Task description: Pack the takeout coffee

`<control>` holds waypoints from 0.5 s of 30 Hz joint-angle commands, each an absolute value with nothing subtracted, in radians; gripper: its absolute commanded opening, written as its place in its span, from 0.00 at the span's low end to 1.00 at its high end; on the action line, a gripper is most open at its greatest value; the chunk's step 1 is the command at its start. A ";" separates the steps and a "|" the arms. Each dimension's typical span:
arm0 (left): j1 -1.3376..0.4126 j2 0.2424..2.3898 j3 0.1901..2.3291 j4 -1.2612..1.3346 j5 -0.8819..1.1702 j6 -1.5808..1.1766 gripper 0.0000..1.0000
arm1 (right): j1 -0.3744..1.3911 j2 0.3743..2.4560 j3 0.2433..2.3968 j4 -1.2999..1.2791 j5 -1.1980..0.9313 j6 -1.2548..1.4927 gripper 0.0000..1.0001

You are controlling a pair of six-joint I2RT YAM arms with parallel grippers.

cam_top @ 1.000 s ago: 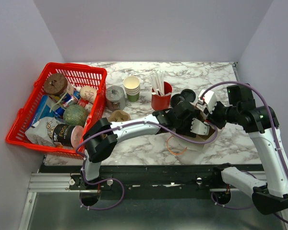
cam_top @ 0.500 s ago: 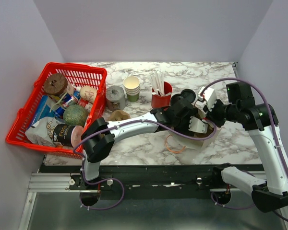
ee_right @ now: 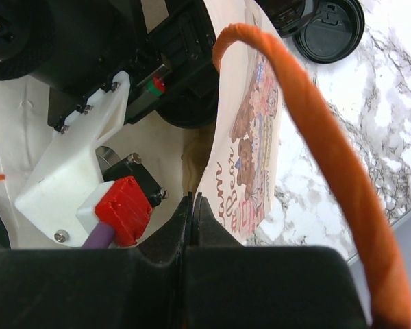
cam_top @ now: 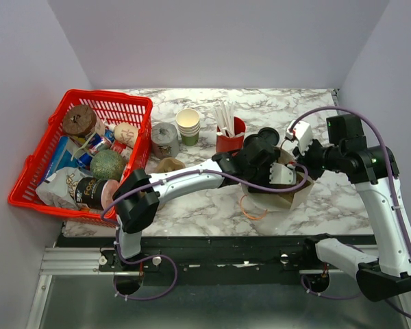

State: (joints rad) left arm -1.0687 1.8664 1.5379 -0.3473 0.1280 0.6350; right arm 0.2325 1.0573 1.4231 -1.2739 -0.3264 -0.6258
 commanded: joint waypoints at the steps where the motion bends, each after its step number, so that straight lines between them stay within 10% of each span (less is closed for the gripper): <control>1: -1.052 1.807 1.551 -0.361 0.156 0.558 0.96 | 0.222 1.065 1.451 -1.371 -0.336 -0.607 0.01; 15: -1.054 1.796 1.529 -0.302 0.075 0.545 0.99 | 0.206 1.098 1.466 -1.365 -0.344 -0.586 0.00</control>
State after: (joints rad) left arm -1.0664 1.8484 1.5368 -0.3412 0.1299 0.5671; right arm 0.2138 1.0870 1.4467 -1.2819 -0.3309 -0.6029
